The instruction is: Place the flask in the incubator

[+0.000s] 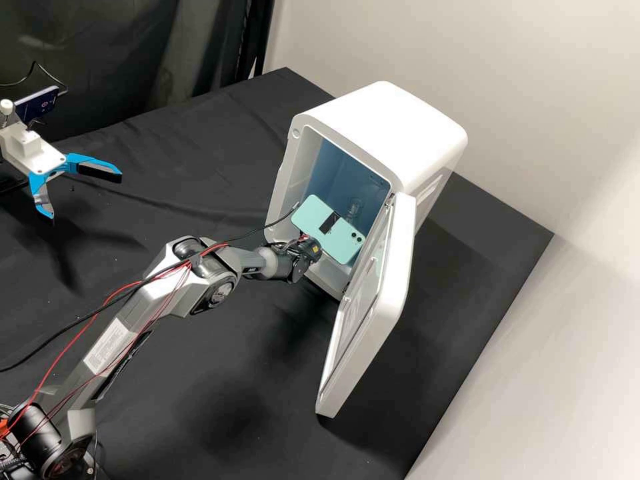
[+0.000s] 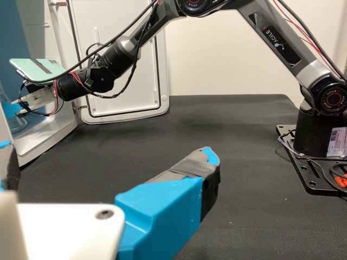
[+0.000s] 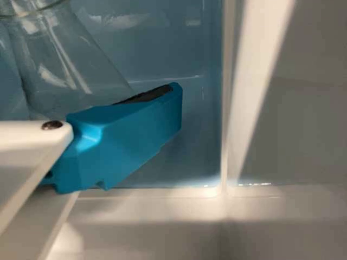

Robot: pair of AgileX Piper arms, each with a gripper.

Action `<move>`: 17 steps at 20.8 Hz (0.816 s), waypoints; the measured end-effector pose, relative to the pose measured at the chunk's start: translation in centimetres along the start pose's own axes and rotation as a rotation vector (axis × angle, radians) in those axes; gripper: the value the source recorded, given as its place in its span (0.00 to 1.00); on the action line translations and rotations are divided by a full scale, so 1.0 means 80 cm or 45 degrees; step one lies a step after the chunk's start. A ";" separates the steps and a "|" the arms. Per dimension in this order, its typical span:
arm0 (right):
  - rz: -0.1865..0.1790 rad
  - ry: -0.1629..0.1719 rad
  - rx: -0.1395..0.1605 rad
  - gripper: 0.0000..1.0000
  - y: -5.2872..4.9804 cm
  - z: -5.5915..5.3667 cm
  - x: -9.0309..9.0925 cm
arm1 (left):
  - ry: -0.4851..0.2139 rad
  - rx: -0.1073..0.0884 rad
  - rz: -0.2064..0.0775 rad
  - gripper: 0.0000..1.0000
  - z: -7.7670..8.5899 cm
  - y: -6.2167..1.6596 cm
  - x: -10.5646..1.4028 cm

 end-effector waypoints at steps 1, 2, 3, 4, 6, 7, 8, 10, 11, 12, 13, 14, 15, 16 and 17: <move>0.000 0.000 0.000 1.00 0.000 0.000 0.000 | 0.000 0.000 0.000 1.00 0.000 0.0000 0.000; 0.000 0.000 0.000 1.00 0.000 0.000 0.000 | 0.000 0.001 0.001 1.00 0.000 0.0001 0.000; 0.000 0.000 0.000 1.00 0.000 0.000 0.000 | 0.000 -0.001 0.001 1.00 0.000 0.0003 0.000; 0.000 0.000 0.000 1.00 0.000 0.000 0.000 | 0.000 0.005 0.005 1.00 0.001 0.0008 0.000; 0.000 0.000 0.000 1.00 0.000 0.000 0.000 | 0.000 0.011 0.007 1.00 0.001 0.0013 -0.001; -0.002 -0.002 0.000 1.00 -0.001 0.001 0.000 | 0.000 0.011 0.007 1.00 0.001 0.0013 -0.001; -0.002 -0.002 0.000 1.00 -0.001 0.001 0.000 | 0.000 0.011 0.007 1.00 0.001 0.0013 -0.001; -0.002 -0.002 0.000 1.00 -0.001 0.001 0.000 | 0.000 0.011 0.007 1.00 0.001 0.0013 -0.001; -0.002 -0.002 0.000 1.00 -0.001 0.001 0.000 | 0.000 0.011 0.007 1.00 0.001 0.0013 -0.001; -0.002 -0.002 0.000 1.00 -0.001 0.001 0.000 | 0.000 0.011 0.007 1.00 0.001 0.0013 -0.001; -0.003 -0.002 0.001 1.00 -0.001 0.001 0.000 | 0.000 0.011 0.007 1.00 0.001 0.0013 -0.001; -0.004 -0.004 0.001 1.00 -0.002 0.002 -0.001 | 0.000 0.011 0.007 1.00 0.001 0.0013 -0.001; -0.004 -0.004 0.002 1.00 -0.002 0.003 -0.001 | 0.000 0.011 0.007 1.00 0.001 0.0013 -0.001; -0.002 -0.003 0.002 1.00 -0.001 0.003 -0.001 | 0.000 0.011 0.007 1.00 0.001 0.0013 -0.001; -0.002 -0.003 0.002 1.00 -0.001 0.004 -0.001 | 0.000 0.011 0.007 1.00 0.001 0.0013 -0.001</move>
